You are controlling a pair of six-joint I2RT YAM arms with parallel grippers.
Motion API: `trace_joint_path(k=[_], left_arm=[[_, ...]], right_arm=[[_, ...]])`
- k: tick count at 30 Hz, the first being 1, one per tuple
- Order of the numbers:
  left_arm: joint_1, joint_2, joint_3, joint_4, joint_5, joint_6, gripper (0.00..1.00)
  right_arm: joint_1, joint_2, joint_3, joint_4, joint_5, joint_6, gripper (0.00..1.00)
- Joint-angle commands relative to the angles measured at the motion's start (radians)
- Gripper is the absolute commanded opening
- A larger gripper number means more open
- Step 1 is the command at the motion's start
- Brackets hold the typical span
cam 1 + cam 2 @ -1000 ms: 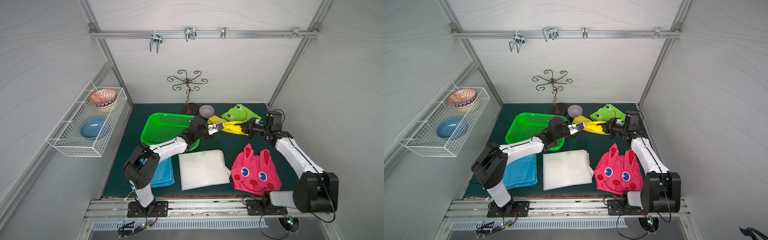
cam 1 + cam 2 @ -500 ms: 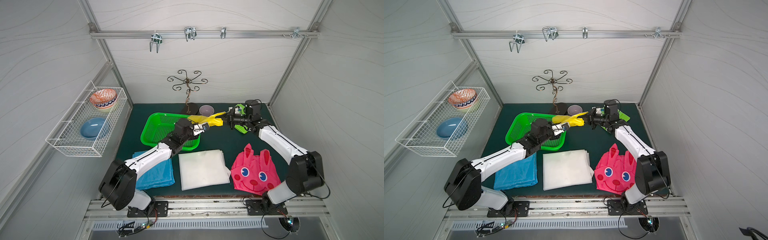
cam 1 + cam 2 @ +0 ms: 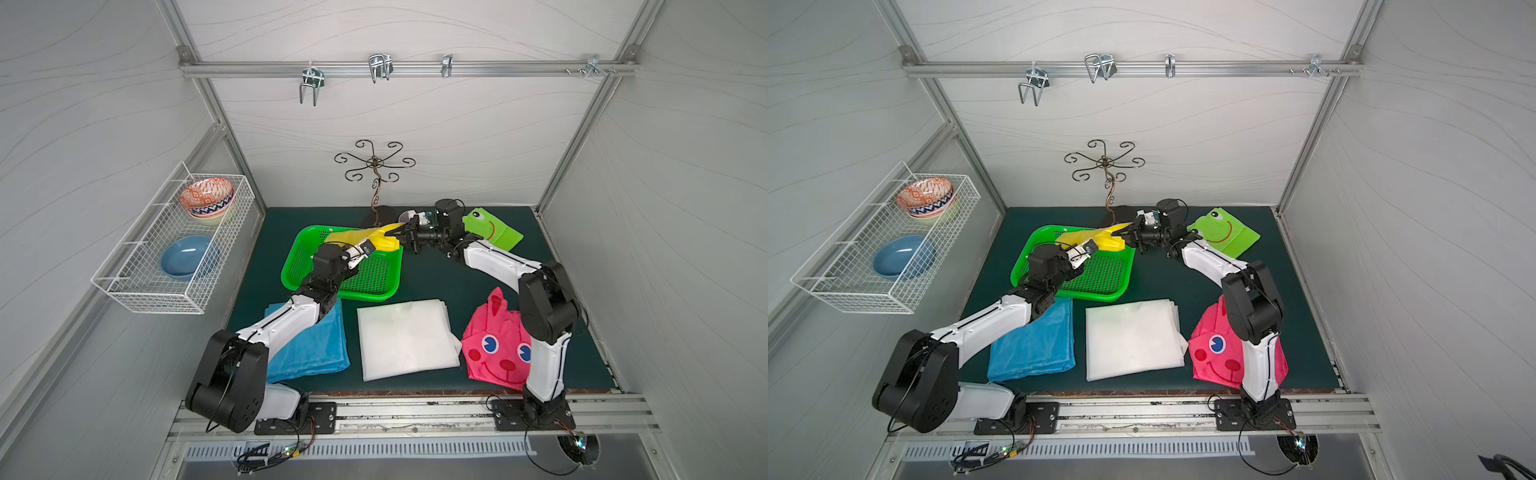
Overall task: Put the folded raincoat in the basket
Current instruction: Place the raincoat in the basket.
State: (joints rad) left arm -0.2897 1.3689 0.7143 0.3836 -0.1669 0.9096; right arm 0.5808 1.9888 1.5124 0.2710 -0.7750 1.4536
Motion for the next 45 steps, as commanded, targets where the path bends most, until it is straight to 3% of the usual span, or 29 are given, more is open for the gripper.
trace_joint_path(k=[1,7,11,16,21,25,26,28,29,30,34,40,45], left_arm=[[0.062,0.014,-0.026,0.168,0.062,0.005,0.00],[0.135,0.089,-0.028,0.266,0.065,0.004,0.00],[0.187,0.110,-0.073,0.341,0.128,0.014,0.00],[0.228,0.143,-0.127,0.374,0.120,0.095,0.00],[0.284,0.212,-0.170,0.499,0.168,0.051,0.01],[0.286,0.241,-0.143,0.480,0.154,0.042,0.05],[0.288,0.245,-0.135,0.468,0.149,0.035,0.09],[0.290,0.249,-0.127,0.443,0.152,0.025,0.31],[0.290,0.245,-0.126,0.434,0.158,0.023,0.59],[0.290,0.234,-0.128,0.427,0.164,0.014,0.77],[0.290,0.160,-0.136,0.391,0.205,-0.038,0.99],[0.290,0.073,-0.153,0.394,0.215,-0.146,0.99],[0.290,0.092,-0.271,0.708,0.219,-0.200,1.00]], right_arm=[[0.028,0.052,0.053,0.002,-0.008,-0.047,0.00],[0.059,0.172,0.130,-0.024,-0.012,-0.042,0.00],[0.093,0.192,0.126,-0.030,0.030,-0.038,0.00],[0.120,0.206,0.121,-0.049,0.074,-0.063,0.00],[0.109,0.249,0.165,-0.092,0.096,-0.119,0.00],[0.105,0.291,0.217,-0.093,0.114,-0.141,0.00],[0.106,0.299,0.225,-0.093,0.130,-0.150,0.00],[0.107,0.312,0.233,-0.091,0.155,-0.164,0.00],[0.108,0.319,0.239,-0.082,0.161,-0.166,0.00],[0.109,0.325,0.244,-0.080,0.165,-0.165,0.00],[0.114,0.332,0.253,-0.079,0.180,-0.171,0.00],[0.113,0.300,0.191,-0.032,0.201,-0.153,0.00],[0.111,0.260,0.141,-0.031,0.196,-0.167,0.00]])
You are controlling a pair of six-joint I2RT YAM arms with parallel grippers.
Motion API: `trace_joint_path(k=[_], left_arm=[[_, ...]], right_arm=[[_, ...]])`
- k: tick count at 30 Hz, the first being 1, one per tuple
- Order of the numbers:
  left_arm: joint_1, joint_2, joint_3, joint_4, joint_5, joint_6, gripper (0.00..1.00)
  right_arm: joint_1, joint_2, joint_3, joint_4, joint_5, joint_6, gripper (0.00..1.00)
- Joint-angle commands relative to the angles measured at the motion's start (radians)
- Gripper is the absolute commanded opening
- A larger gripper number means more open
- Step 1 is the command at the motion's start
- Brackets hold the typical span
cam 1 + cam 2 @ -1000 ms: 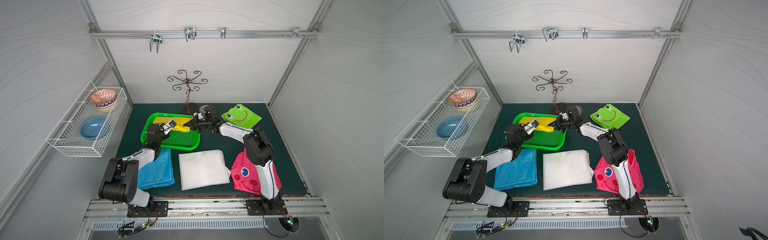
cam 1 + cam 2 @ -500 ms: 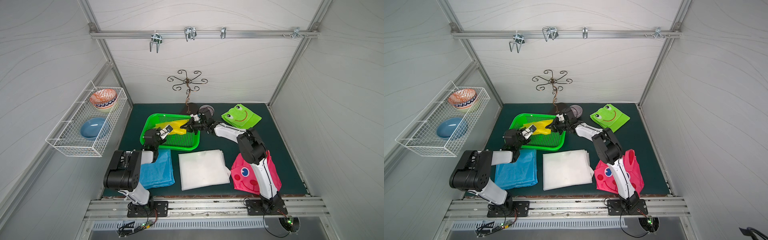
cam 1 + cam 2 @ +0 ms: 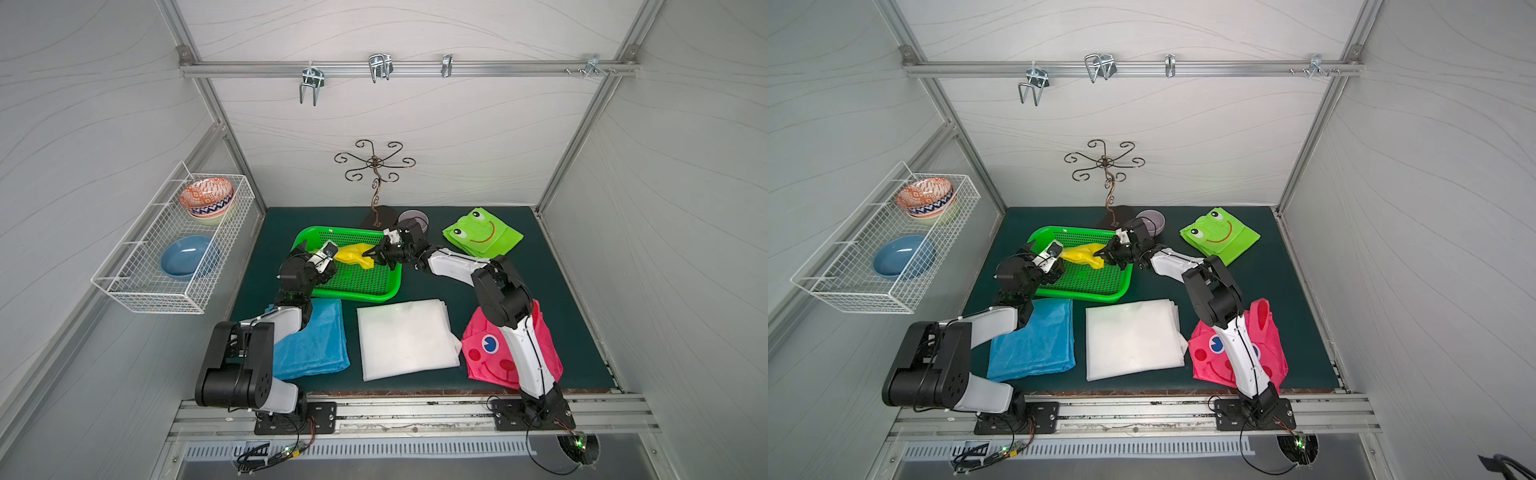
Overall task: Put the folded raincoat in the basket
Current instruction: Place the raincoat in the basket.
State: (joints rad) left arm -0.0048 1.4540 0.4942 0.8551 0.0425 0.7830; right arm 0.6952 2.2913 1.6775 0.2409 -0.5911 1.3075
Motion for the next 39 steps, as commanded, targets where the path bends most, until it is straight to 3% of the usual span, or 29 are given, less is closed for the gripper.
trace_joint_path(k=[1,3,6,10,14,17,19,24,29,33,35,39], left_arm=[[0.005,0.007,-0.064,0.281,0.011,-0.083,1.00],[0.005,-0.015,-0.066,0.255,0.047,-0.097,1.00],[0.005,-0.072,-0.027,0.082,0.109,-0.126,1.00],[0.005,-0.078,-0.018,0.118,0.122,-0.232,0.99],[0.005,-0.118,0.036,0.016,0.164,-0.286,0.99],[0.005,-0.139,0.072,-0.059,0.221,-0.324,0.99],[0.005,-0.137,0.116,-0.151,0.234,-0.346,0.99],[0.005,-0.102,0.255,-0.396,0.184,-0.422,0.99],[0.005,-0.049,0.358,-0.548,0.111,-0.548,1.00],[0.005,-0.001,0.468,-0.691,-0.072,-0.737,0.99],[0.005,0.007,0.516,-0.793,-0.033,-0.743,1.00],[0.005,0.015,0.500,-0.753,0.002,-0.801,1.00]], right_arm=[[-0.003,-0.047,-0.035,0.004,0.013,-0.021,0.00],[-0.002,-0.054,-0.056,0.012,0.017,-0.024,0.00],[-0.001,-0.056,-0.075,0.019,0.014,-0.020,0.00],[0.001,-0.074,-0.096,0.012,0.032,-0.026,0.00],[0.007,-0.098,-0.093,-0.057,0.055,-0.057,0.00],[0.007,-0.127,-0.120,-0.065,0.074,-0.052,0.21],[0.006,-0.151,-0.144,-0.070,0.084,-0.046,0.29],[0.005,-0.201,-0.175,-0.109,0.083,-0.044,0.45],[0.004,-0.271,-0.185,-0.215,0.115,-0.078,0.49],[0.003,-0.318,-0.176,-0.309,0.131,-0.121,0.49],[0.006,-0.331,-0.153,-0.390,0.134,-0.166,0.49],[0.024,-0.420,-0.217,-0.500,0.251,-0.268,0.51]])
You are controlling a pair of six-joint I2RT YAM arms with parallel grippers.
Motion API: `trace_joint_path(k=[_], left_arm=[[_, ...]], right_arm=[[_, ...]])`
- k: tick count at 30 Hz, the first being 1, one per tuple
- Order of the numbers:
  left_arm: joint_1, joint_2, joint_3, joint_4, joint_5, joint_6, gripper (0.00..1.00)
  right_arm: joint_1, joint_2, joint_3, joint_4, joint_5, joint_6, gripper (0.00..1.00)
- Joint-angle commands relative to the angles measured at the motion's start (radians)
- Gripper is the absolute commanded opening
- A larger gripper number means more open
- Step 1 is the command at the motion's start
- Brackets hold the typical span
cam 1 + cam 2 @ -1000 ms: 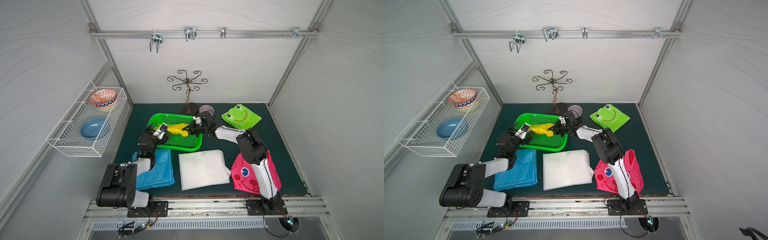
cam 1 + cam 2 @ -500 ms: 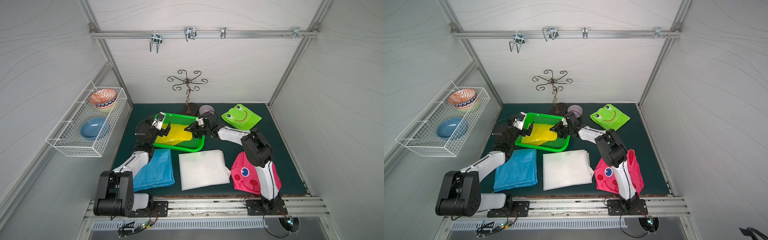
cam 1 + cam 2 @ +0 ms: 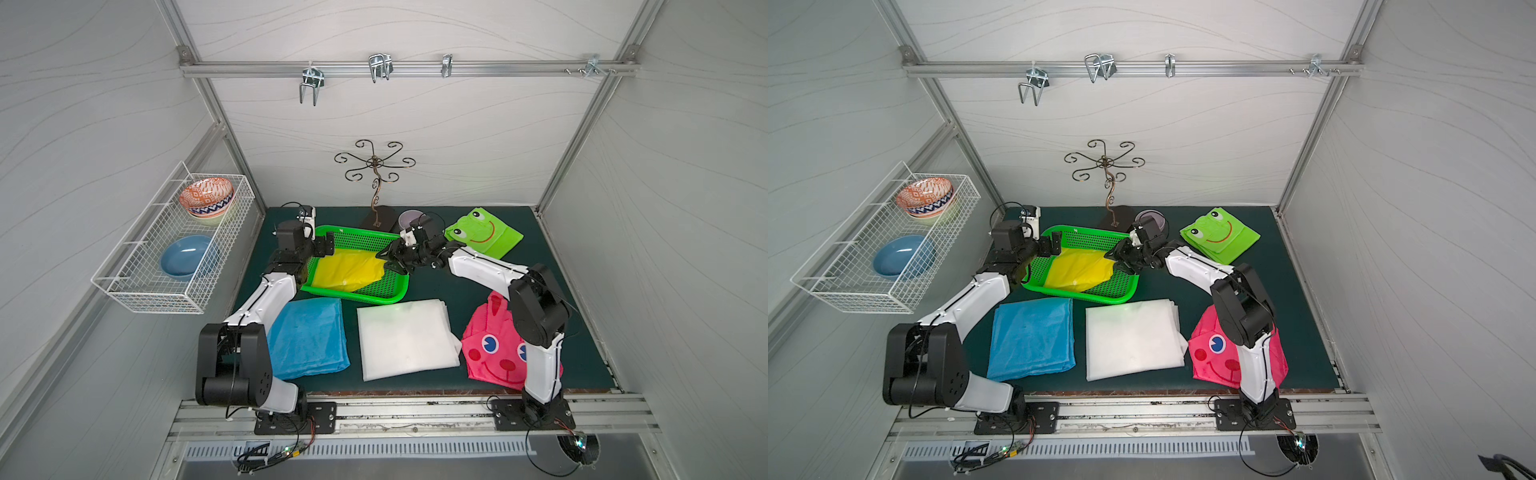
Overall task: Put the folded raincoat in the basket
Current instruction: Place the raincoat in the basket, then move the basket to the center of the board.
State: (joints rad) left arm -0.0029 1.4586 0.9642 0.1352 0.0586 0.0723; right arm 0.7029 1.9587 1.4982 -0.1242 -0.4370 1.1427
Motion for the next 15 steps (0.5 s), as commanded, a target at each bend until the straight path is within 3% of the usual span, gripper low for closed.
trace_joint_path(k=[1,8,13,15], left_arm=[[0.003,0.018,0.038,-0.047,-0.019,-0.089,1.00],[0.003,0.084,0.110,-0.176,-0.131,-0.085,0.99],[0.003,0.098,0.112,-0.183,-0.179,-0.114,0.99],[0.003,0.101,0.119,-0.199,-0.199,-0.132,0.99]], right_arm=[[0.015,-0.113,-0.069,-0.121,0.124,-0.127,0.52],[0.009,-0.155,0.035,-0.411,0.308,-0.383,0.59],[0.057,-0.124,0.068,-0.512,0.487,-0.464,0.73],[0.071,-0.096,0.082,-0.532,0.527,-0.480,0.74]])
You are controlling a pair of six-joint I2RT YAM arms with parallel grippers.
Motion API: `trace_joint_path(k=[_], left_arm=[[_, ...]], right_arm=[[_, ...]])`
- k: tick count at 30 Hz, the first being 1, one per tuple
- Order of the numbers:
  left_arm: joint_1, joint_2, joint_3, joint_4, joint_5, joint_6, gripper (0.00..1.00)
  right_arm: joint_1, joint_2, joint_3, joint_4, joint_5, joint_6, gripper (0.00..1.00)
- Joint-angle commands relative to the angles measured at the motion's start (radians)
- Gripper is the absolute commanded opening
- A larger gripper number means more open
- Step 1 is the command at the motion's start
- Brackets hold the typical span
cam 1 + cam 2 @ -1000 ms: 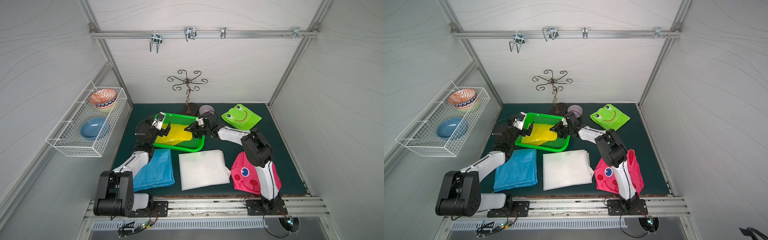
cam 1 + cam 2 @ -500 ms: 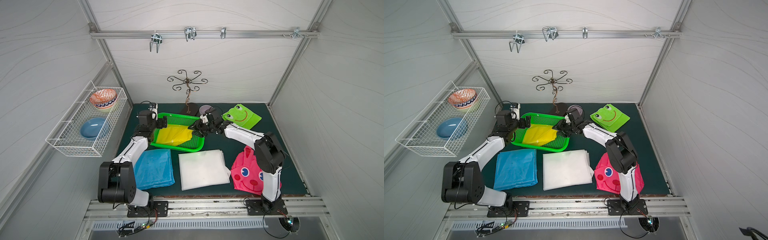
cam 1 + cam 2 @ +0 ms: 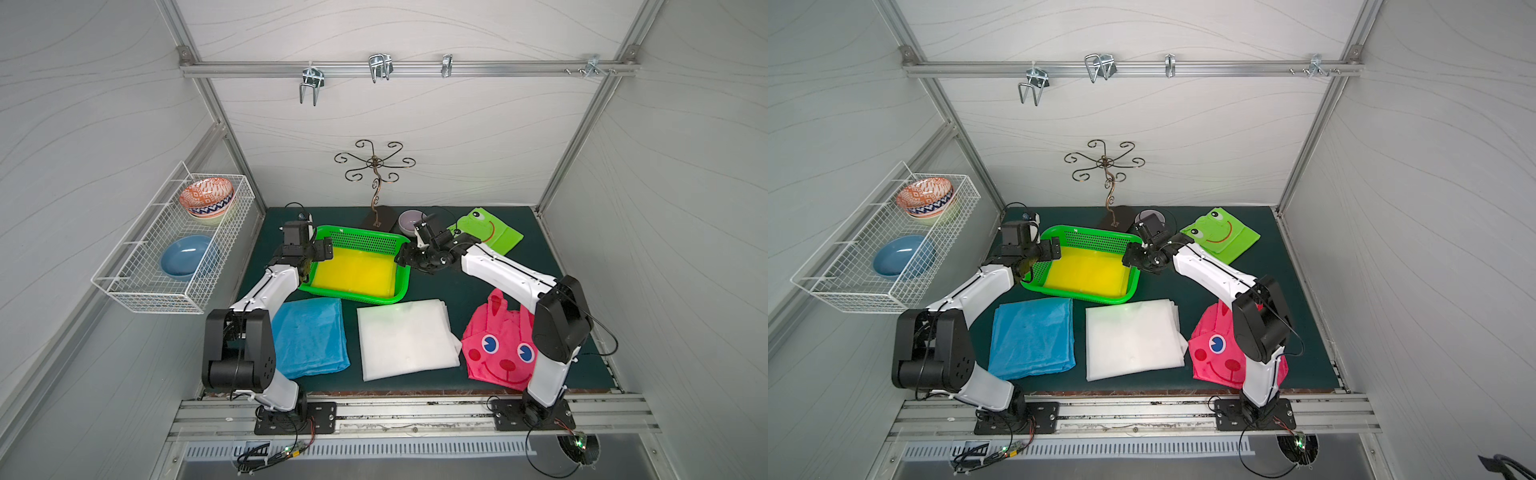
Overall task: Put the folded raincoat in the basket
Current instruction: Move the basket to the center of the board.
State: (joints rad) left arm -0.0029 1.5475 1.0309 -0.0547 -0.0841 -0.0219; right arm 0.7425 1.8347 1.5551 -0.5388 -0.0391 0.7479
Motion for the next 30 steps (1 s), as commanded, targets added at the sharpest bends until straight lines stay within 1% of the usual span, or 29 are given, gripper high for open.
trace_joint_path(k=[1,3,9,14,20,22,23,26,28,30], left_arm=[[0.003,0.013,0.056,-0.014,-0.068,-0.048,1.00],[0.003,0.014,0.060,-0.025,-0.092,-0.070,1.00],[0.003,0.013,0.060,-0.035,-0.102,-0.084,1.00],[0.003,0.011,0.061,-0.043,-0.114,-0.094,0.99],[-0.005,0.011,0.059,-0.026,-0.081,-0.116,0.99],[-0.015,0.022,0.066,-0.041,-0.115,-0.164,0.99],[-0.021,0.029,0.074,-0.064,-0.130,-0.209,1.00],[-0.048,0.036,0.082,-0.092,-0.140,-0.308,0.99],[-0.072,0.037,0.106,-0.158,-0.171,-0.399,1.00],[-0.109,0.033,0.117,-0.209,-0.197,-0.427,1.00]], right_arm=[[0.034,0.042,0.036,-0.126,0.139,-0.090,0.74],[0.034,0.085,0.064,-0.153,0.147,-0.084,0.73],[0.030,0.174,0.116,-0.197,0.190,-0.095,0.72],[-0.009,0.172,0.070,-0.178,0.215,-0.127,0.71],[-0.052,0.108,-0.002,-0.151,0.327,-0.210,0.70],[-0.077,0.084,-0.024,-0.137,0.327,-0.234,0.70],[-0.095,0.070,-0.041,-0.128,0.322,-0.245,0.70],[-0.156,0.012,-0.114,-0.094,0.312,-0.254,0.70],[-0.198,-0.035,-0.172,-0.062,0.294,-0.259,0.70],[-0.239,-0.079,-0.227,-0.022,0.260,-0.290,0.70]])
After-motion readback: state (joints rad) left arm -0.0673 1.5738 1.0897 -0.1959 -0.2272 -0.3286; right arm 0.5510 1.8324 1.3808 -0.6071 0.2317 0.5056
